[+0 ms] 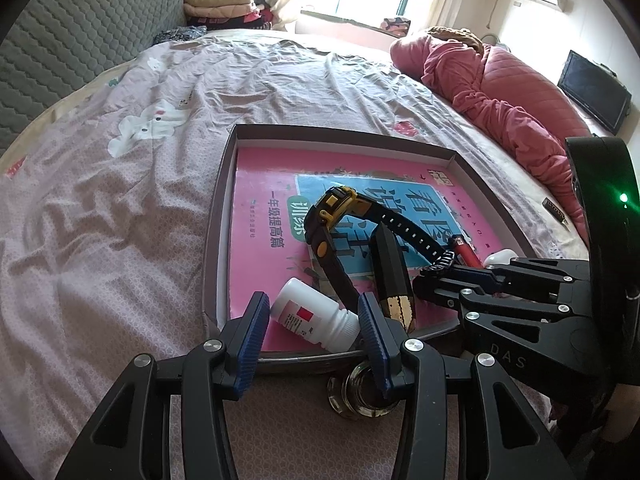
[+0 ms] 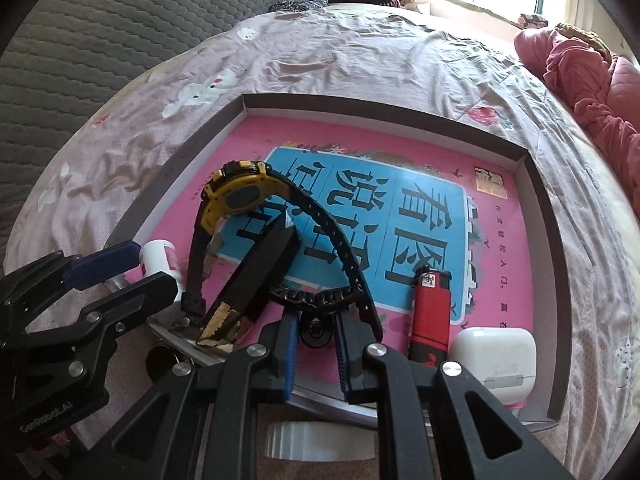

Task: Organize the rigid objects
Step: 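Lower the black clip into the box and open the right gripper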

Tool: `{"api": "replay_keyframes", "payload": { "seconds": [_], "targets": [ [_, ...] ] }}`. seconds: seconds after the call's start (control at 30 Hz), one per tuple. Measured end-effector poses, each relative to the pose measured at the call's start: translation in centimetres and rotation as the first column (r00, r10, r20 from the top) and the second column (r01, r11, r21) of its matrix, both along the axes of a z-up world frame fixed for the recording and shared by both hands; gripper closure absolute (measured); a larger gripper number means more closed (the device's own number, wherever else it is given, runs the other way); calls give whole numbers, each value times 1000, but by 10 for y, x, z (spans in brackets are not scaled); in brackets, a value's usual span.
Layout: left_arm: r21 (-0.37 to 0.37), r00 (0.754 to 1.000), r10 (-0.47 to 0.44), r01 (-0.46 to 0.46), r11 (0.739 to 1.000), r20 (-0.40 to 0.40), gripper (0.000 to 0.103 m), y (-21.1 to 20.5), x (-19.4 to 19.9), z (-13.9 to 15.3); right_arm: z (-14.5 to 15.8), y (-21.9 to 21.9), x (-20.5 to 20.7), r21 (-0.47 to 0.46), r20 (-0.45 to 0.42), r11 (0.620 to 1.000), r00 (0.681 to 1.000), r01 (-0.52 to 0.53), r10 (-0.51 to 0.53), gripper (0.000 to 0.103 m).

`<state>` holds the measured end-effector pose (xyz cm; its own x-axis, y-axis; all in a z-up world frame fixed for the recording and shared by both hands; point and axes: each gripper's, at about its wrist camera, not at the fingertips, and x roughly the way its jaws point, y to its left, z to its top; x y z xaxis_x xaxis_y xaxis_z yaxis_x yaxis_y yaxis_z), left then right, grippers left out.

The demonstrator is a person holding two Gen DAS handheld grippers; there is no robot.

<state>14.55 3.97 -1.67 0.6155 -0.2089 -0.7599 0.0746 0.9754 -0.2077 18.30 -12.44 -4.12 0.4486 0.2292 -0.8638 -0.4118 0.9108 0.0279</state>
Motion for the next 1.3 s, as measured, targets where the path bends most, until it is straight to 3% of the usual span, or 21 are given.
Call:
{"api": "replay_keyframes", "payload": {
  "seconds": [0.27, 1.3],
  "targets": [
    [0, 1000, -5, 5, 1000, 1, 56, 1, 0, 1, 1, 2, 6, -1, -39, 1000, 999, -7, 7, 86],
    [-27, 1000, -17, 17, 999, 16, 55, 0, -2, 7, 5, -2, -5, 37, -32, 999, 999, -12, 14, 86]
  ]
}}
